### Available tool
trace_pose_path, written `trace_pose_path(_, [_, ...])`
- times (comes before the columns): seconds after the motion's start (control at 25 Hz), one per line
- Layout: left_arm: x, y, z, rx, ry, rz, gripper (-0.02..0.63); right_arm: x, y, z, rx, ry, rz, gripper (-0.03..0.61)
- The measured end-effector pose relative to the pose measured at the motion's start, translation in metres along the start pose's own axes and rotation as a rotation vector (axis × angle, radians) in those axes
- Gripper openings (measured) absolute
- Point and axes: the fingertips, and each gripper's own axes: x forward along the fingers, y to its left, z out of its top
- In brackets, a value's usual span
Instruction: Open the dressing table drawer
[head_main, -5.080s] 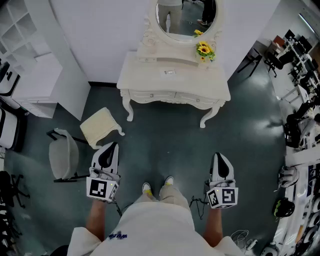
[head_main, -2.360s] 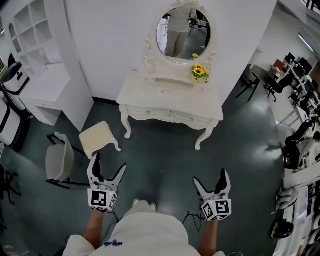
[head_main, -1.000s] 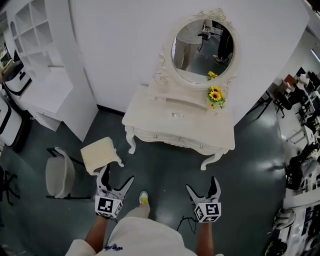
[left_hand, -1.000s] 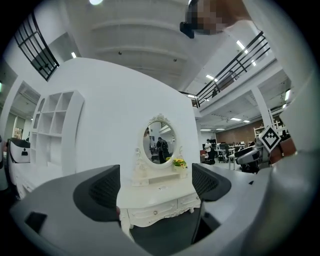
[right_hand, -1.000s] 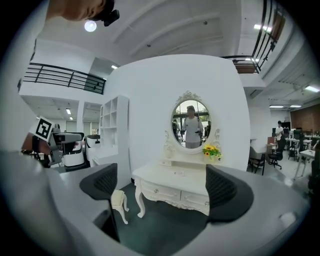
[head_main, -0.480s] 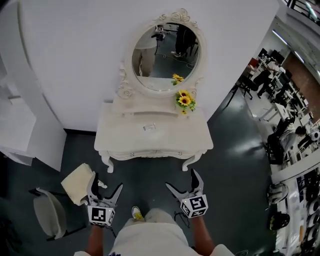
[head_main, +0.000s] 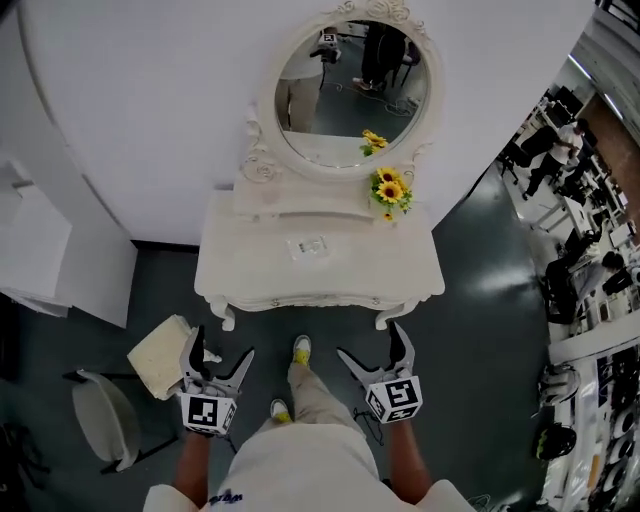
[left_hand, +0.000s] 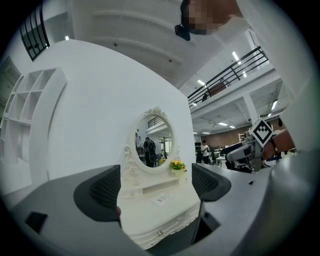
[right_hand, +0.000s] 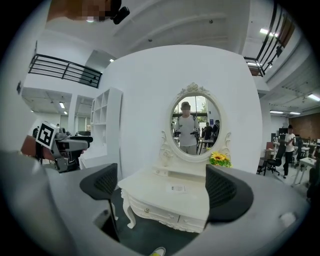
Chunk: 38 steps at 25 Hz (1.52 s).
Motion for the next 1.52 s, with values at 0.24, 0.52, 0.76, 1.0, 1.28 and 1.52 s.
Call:
trace_pose_path(0.24, [0.070, 0.026, -0.001, -0.020, 0.011, -0.006, 0.451, 0.074, -0.037, 0.003, 0.020, -0.004, 0.006, 0.566])
trace_pose_path(0.52, [0.166, 0.057, -0.008, -0.022, 0.041, 0.014, 0.451, 0.176, -0.073, -0.001, -0.017, 0.055, 0.076, 0.566])
trace_pose_path(0.76, [0.243, 0.065, -0.013, -0.012, 0.068, -0.003, 0.451, 0.246, -0.105, 0.004, -0.063, 0.080, 0.135, 0.565])
trace_pose_path(1.0, [0.292, 0.069, -0.023, -0.005, 0.088, 0.031, 0.451, 0.288, -0.127, -0.001, -0.034, 0.105, 0.179, 0.565])
trace_pose_path(1.28, [0.318, 0.090, -0.063, -0.030, 0.147, 0.113, 0.451, 0.319, -0.140, -0.027, -0.019, 0.130, 0.158, 0.561])
trace_pose_path(1.52, [0.344, 0.104, -0.114, -0.115, 0.223, 0.146, 0.450, 0.336, -0.146, -0.048, -0.019, 0.137, 0.138, 0.561])
